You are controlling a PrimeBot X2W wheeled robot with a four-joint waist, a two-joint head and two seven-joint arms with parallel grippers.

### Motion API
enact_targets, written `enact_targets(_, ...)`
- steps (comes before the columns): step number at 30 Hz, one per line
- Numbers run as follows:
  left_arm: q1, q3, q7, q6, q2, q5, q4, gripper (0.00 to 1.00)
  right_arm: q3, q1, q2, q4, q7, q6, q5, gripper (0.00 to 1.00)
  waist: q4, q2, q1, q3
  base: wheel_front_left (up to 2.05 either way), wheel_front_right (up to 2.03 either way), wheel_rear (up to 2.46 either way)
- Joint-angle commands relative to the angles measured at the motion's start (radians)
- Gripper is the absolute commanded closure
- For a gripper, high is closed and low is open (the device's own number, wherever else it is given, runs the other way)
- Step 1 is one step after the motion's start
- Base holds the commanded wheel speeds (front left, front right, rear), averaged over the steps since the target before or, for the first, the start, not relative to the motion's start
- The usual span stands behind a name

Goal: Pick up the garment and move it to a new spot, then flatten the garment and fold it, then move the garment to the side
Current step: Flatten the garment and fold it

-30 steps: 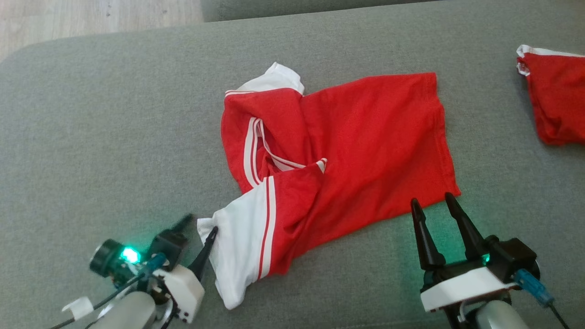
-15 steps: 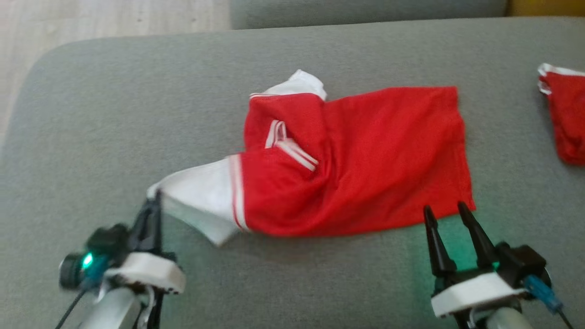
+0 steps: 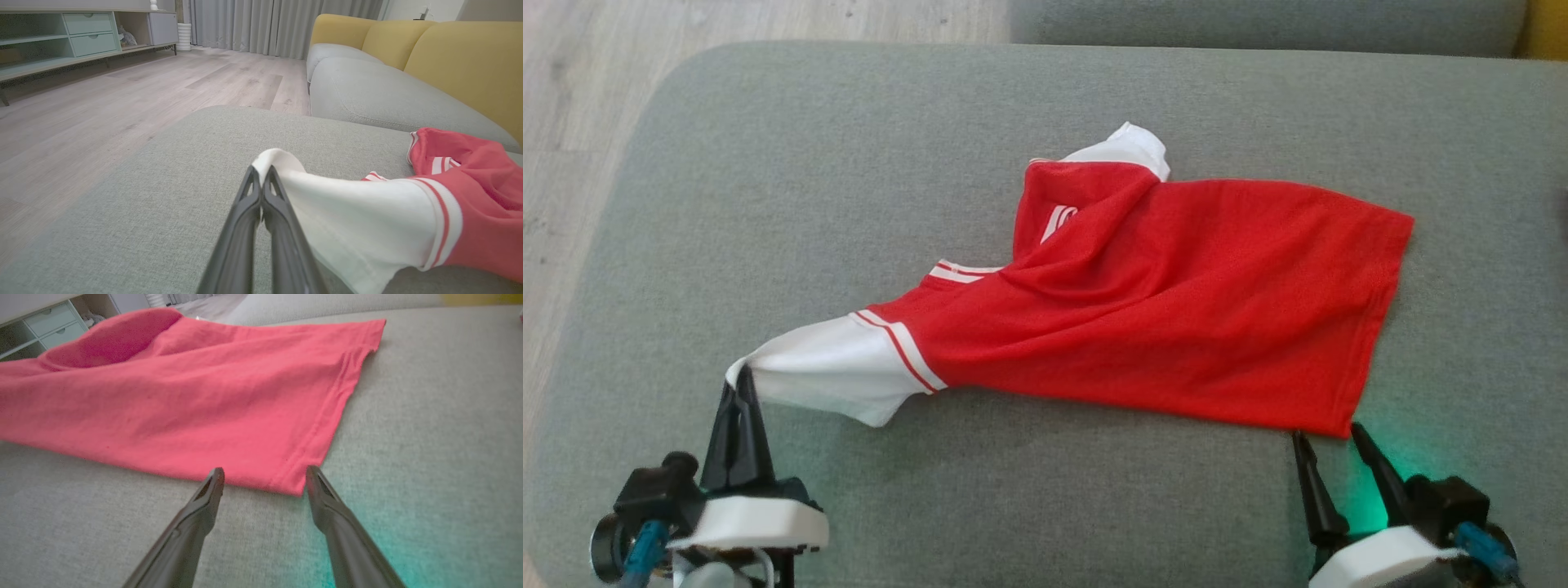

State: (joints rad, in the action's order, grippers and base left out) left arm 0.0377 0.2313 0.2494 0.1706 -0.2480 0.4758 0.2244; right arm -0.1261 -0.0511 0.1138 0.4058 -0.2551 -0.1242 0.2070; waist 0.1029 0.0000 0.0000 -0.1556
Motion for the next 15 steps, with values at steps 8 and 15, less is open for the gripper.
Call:
enact_targets(8,0.060,-0.092,0.012,-0.054,0.032,-0.075,-0.010,1.00,-0.023,0.070,0.011,0.073,-0.007,-0.007,-0.005,0.02,0.016,0.0000,0.0000,-0.004,0.00,0.00,0.00)
enact_targets(15,0.062,-0.134,0.012,-0.122,0.062,-0.130,-0.061,1.00,-0.049,0.078,0.019,-0.027,-0.007,-0.007,-0.020,1.00,0.006,0.0000,0.0000,0.021,0.00,0.00,0.00)
